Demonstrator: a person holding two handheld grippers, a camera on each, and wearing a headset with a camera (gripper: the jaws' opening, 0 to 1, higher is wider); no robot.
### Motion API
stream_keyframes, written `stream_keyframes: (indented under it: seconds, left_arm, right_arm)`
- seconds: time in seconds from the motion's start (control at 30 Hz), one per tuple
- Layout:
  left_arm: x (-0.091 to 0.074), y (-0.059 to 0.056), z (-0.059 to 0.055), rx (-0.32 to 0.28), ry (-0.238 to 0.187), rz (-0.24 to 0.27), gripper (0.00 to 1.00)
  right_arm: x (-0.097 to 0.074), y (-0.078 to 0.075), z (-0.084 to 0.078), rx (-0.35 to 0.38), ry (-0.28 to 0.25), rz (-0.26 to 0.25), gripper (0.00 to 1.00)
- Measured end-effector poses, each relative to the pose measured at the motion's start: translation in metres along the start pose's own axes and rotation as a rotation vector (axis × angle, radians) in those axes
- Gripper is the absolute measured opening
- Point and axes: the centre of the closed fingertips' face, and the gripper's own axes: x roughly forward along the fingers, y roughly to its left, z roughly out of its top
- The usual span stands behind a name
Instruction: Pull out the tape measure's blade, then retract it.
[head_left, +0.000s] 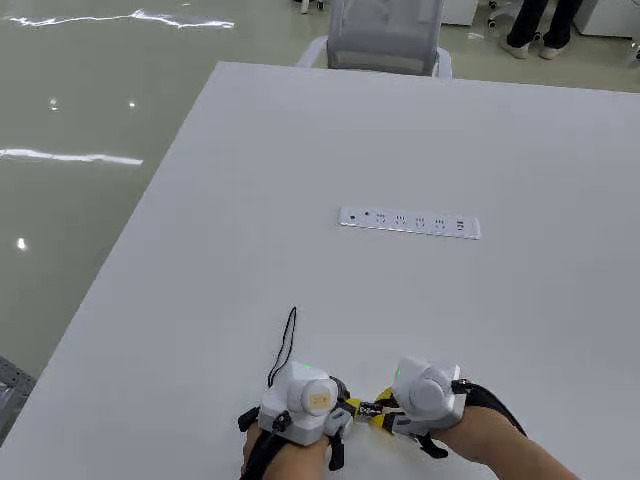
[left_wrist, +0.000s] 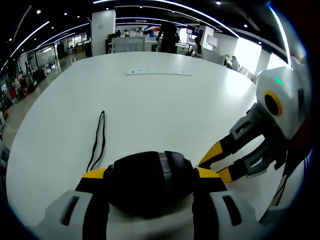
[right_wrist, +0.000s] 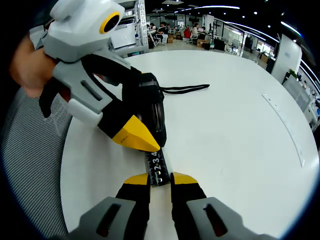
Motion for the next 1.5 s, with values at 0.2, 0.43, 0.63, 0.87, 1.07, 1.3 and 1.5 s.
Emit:
stream_keyframes:
  seconds: [0.2, 0.43, 0.63, 0.87, 1.07, 1.3, 1.5]
  left_arm:
    - [0.001, 0.001, 0.000, -0.004, 0.000, -0.002, 0.65]
    - [0.001, 0.001, 0.001, -0.008, -0.002, -0.005, 0.65]
    - [0.001, 0.001, 0.001, -0.011, -0.001, -0.006, 0.65]
    - [0.001, 0.001, 0.001, -0.011, -0.003, -0.008, 0.65]
    - [0.001, 0.001, 0.001, -0.013, -0.001, -0.009, 0.65]
    - [0.001, 0.001, 0.001, -0.016, 0.000, -0.011, 0.65]
    - [0.001, 0.001, 0.001, -0.018, -0.004, -0.012, 0.65]
  right_arm:
    - [0.004, -0.001, 0.002, -0.003, -0.003, 0.002, 0.15]
    - [0.006, 0.000, 0.006, -0.004, -0.008, 0.005, 0.15]
    - [0.007, 0.001, 0.008, -0.009, -0.010, 0.006, 0.15]
    - [0.009, 0.002, 0.010, -0.011, -0.027, 0.006, 0.15]
    - [0.010, 0.003, 0.013, -0.012, -0.033, 0.008, 0.15]
    - [0.012, 0.003, 0.015, -0.015, -0.038, 0.011, 0.15]
    - [0.014, 0.003, 0.017, -0.015, -0.047, 0.012, 0.15]
